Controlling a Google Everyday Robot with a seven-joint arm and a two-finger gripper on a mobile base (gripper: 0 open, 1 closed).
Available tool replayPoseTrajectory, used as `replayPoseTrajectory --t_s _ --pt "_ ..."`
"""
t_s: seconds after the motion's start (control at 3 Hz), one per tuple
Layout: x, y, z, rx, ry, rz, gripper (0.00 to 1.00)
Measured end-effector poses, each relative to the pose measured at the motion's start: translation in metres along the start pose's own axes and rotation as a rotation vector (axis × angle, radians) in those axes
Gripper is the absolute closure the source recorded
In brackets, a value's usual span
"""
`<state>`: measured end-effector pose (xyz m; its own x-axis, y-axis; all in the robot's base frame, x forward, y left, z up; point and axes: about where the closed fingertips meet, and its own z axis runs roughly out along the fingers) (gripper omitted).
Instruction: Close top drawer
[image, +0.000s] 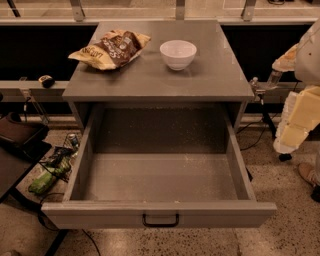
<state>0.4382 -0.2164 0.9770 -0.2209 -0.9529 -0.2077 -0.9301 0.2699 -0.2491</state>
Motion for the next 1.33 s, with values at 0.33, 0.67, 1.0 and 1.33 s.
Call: replayPoseTrajectory --t_s 0.33,0.67,1.0,1.33 --pt "0.0 0.001 0.003 0.009 -0.007 0.004 0.0" --pt "0.001 0.018 0.027 0.021 -0.029 0.034 0.0" --pt "0.005 0.055 0.056 0.042 -0.078 0.081 0.05" --pt "0.003 0.098 0.073 0.091 -0.133 0.125 0.23"
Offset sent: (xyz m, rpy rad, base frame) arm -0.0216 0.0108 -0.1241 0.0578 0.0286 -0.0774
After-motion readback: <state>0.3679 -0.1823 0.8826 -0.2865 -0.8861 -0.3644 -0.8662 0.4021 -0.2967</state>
